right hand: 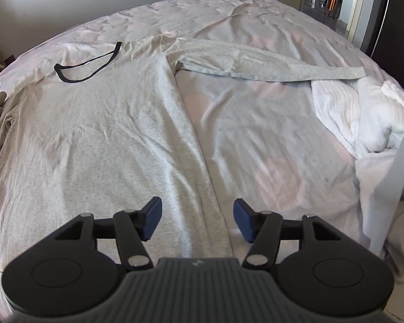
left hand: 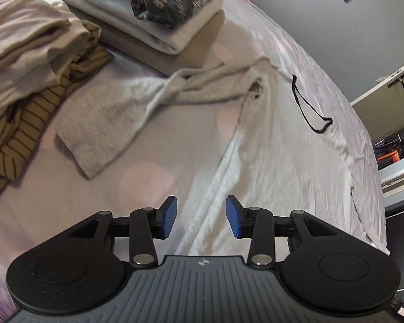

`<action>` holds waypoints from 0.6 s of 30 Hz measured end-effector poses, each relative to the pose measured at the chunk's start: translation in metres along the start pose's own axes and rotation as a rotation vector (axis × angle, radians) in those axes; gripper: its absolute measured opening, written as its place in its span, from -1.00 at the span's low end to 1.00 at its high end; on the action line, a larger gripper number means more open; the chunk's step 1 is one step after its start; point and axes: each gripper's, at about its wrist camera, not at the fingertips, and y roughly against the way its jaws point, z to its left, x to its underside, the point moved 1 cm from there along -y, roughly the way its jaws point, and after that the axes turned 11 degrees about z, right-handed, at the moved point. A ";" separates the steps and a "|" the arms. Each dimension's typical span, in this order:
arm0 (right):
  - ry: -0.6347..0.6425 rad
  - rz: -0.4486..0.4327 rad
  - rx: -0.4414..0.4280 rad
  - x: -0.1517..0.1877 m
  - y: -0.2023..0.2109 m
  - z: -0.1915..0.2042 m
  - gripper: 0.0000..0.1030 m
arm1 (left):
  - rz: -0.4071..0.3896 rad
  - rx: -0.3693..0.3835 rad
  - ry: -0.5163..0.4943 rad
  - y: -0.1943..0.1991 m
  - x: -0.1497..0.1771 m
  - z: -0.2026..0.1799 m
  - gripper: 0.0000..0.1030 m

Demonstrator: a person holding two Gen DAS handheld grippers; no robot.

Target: Fold clothes

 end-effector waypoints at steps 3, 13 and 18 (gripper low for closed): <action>-0.021 -0.011 -0.065 -0.007 -0.005 0.003 0.34 | 0.009 -0.068 -0.043 0.001 -0.018 0.003 -0.29; -0.052 -0.009 -0.236 -0.014 -0.039 0.018 0.38 | 0.047 -0.343 -0.248 -0.027 -0.037 0.032 -0.27; -0.174 0.031 -0.320 -0.015 -0.051 -0.001 0.38 | 0.073 -0.363 -0.210 -0.041 -0.041 0.041 -0.27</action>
